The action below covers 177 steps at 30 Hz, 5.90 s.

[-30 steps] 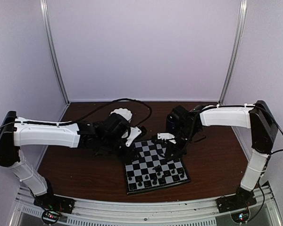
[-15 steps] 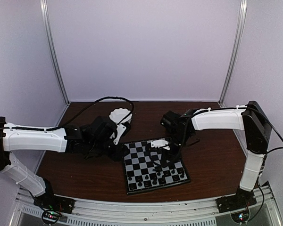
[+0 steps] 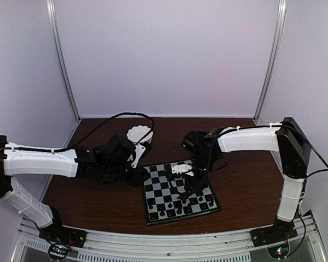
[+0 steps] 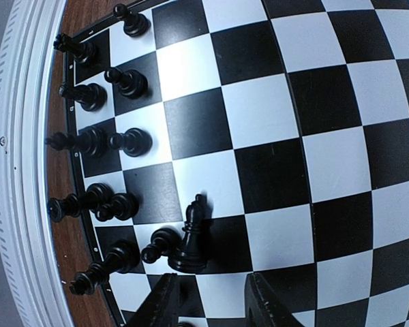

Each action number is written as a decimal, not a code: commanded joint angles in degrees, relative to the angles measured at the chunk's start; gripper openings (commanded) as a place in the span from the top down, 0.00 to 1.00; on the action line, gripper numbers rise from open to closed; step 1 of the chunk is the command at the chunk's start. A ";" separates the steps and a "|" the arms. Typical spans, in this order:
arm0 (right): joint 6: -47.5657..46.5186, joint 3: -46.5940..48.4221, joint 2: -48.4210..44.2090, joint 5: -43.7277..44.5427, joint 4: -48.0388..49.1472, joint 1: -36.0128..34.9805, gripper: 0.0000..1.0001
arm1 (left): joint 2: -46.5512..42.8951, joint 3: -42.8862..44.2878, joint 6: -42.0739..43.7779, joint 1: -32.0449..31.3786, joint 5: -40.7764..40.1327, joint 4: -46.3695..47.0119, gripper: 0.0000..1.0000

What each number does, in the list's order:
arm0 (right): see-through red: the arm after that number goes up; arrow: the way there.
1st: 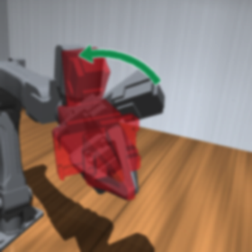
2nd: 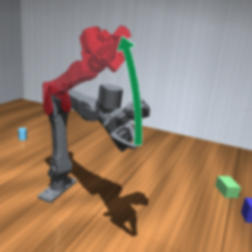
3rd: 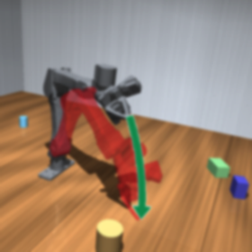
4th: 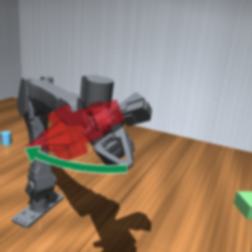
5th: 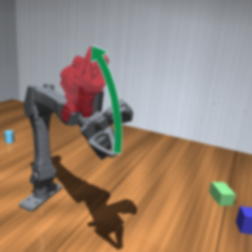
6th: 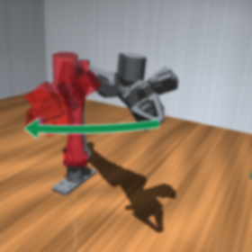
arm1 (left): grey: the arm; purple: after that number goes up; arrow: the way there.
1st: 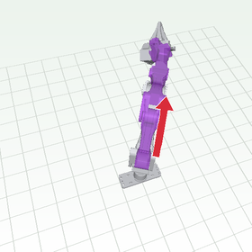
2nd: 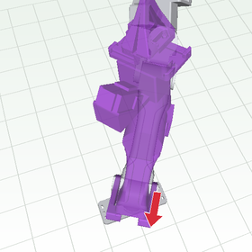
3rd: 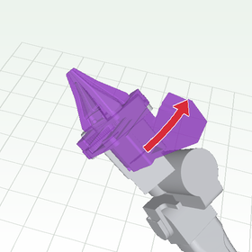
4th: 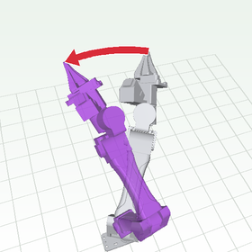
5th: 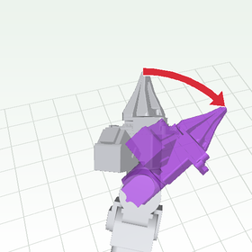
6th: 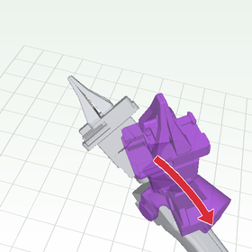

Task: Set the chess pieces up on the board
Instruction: Pick up the bishop from the chessboard, then pass from the right arm to the left, then place the bishop on c8.

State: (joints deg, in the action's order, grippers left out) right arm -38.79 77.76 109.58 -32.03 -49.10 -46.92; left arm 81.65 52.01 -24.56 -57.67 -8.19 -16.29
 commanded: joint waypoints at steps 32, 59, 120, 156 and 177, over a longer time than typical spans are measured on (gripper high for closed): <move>1.93 2.59 4.18 2.87 1.51 -2.48 0.75 | -0.70 -3.03 -3.04 0.48 -2.05 4.82 0.53; -1.05 0.39 3.01 11.70 3.83 -3.27 0.80 | -0.84 -3.07 -3.40 1.28 -0.87 4.33 0.53; 13.87 1.62 -8.73 -22.74 4.47 11.42 0.90 | 18.96 -0.33 -32.43 1.50 26.45 54.61 0.87; 11.54 -3.02 -17.99 -24.71 -0.26 43.93 0.66 | 38.50 60.31 17.93 -10.80 17.28 -37.75 0.95; 10.32 -2.10 -14.86 -23.38 -2.38 43.93 0.66 | 54.56 80.47 28.76 -17.42 7.27 -54.45 0.96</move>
State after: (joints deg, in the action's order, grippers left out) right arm -27.94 74.85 94.00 -56.07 -50.52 -2.92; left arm 134.08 129.21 1.98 -75.09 2.37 -68.10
